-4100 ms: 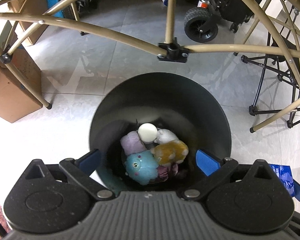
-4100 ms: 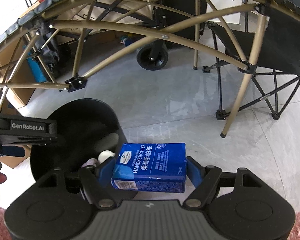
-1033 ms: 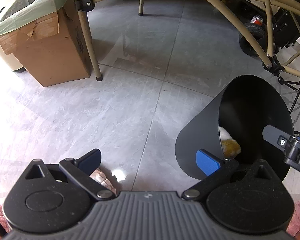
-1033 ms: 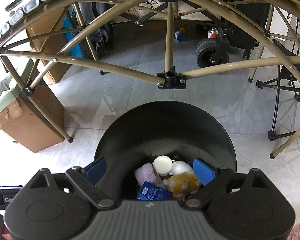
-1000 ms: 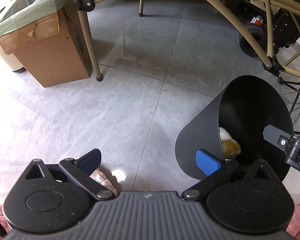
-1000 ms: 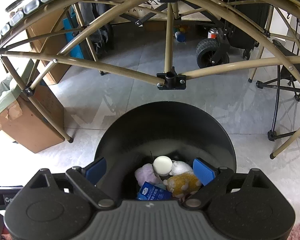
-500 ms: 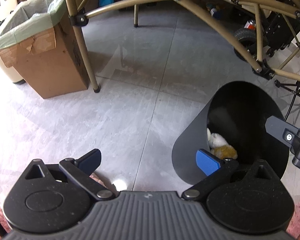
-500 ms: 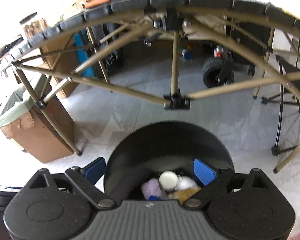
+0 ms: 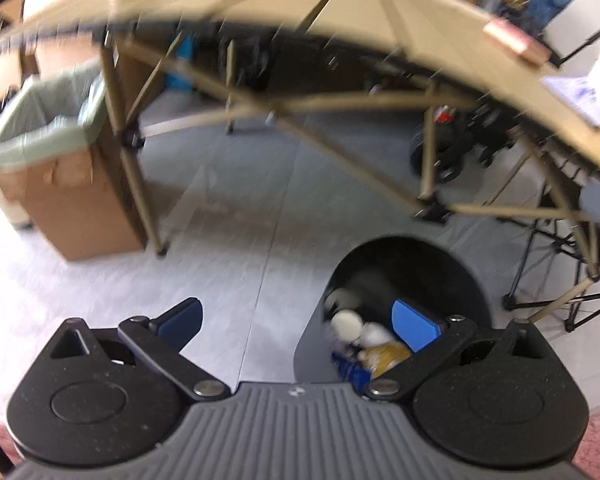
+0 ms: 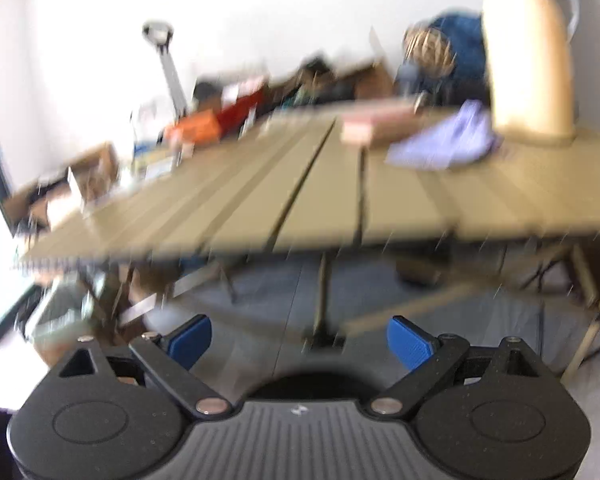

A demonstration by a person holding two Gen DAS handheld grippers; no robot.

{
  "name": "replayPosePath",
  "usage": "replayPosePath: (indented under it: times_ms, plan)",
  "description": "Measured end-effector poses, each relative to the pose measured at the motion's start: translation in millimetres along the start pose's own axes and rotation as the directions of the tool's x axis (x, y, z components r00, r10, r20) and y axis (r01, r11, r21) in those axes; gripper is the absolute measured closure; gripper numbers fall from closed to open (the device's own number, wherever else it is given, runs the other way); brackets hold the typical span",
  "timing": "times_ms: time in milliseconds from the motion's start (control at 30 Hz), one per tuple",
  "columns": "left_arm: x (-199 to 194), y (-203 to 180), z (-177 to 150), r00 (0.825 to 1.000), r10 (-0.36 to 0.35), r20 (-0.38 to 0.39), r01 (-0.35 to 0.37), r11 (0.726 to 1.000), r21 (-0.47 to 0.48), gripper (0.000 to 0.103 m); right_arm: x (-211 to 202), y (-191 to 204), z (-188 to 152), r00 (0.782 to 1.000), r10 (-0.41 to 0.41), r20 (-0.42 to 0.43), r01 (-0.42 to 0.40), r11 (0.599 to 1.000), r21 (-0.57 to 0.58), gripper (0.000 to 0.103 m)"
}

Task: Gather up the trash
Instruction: 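Raise both tools back up to the table toward the sponge and pouch, then grasp the lavender cloth pouch with the right tool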

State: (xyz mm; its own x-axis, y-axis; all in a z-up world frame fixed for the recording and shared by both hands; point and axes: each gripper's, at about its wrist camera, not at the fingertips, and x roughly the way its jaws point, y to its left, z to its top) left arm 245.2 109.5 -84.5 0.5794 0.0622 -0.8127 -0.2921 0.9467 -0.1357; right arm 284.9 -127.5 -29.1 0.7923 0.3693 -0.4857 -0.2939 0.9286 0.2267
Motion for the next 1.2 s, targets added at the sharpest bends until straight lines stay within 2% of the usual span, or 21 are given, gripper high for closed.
replayPosePath:
  times_ms: [67, 200, 433, 633, 900, 1033, 1200]
  plan:
    - [-17, -8, 7, 0.999, -0.012, 0.045, 0.011, 1.0, 0.023, 0.0, -10, -8, 21, 0.996, -0.027, 0.082, 0.027, 1.0, 0.003, 0.001]
    - [-43, -21, 26, 0.992, -0.039, 0.12, 0.035, 0.999, 0.04, 0.0, -12, -31, 59, 0.979, -0.087, 0.185, 0.077, 0.995, 0.061, 0.001]
    - [-66, -47, 60, 0.978, -0.032, 0.205, 0.017, 0.997, 0.071, 0.0, 23, -79, 114, 0.964, -0.192, 0.185, 0.169, 0.977, 0.131, 0.0]
    - [-66, -70, 86, 0.971, -0.028, 0.237, 0.006, 0.996, 0.093, 0.0, 61, -110, 137, 0.952, -0.283, 0.117, 0.265, 0.953, 0.146, 0.0]
    - [-50, -100, 124, 0.965, -0.026, 0.261, -0.007, 0.992, 0.125, 0.0, 118, -130, 149, 0.947, -0.321, 0.002, 0.317, 0.936, 0.155, 0.002]
    - [-41, -114, 144, 0.96, -0.032, 0.277, -0.006, 0.991, 0.134, 0.0, 142, -131, 151, 0.938, -0.342, -0.058, 0.347, 0.925, 0.154, 0.009]
    - [-29, -122, 160, 0.962, -0.052, 0.268, 0.015, 0.99, 0.137, 0.0, 159, -132, 157, 0.912, -0.397, -0.097, 0.408, 0.903, 0.133, 0.015]
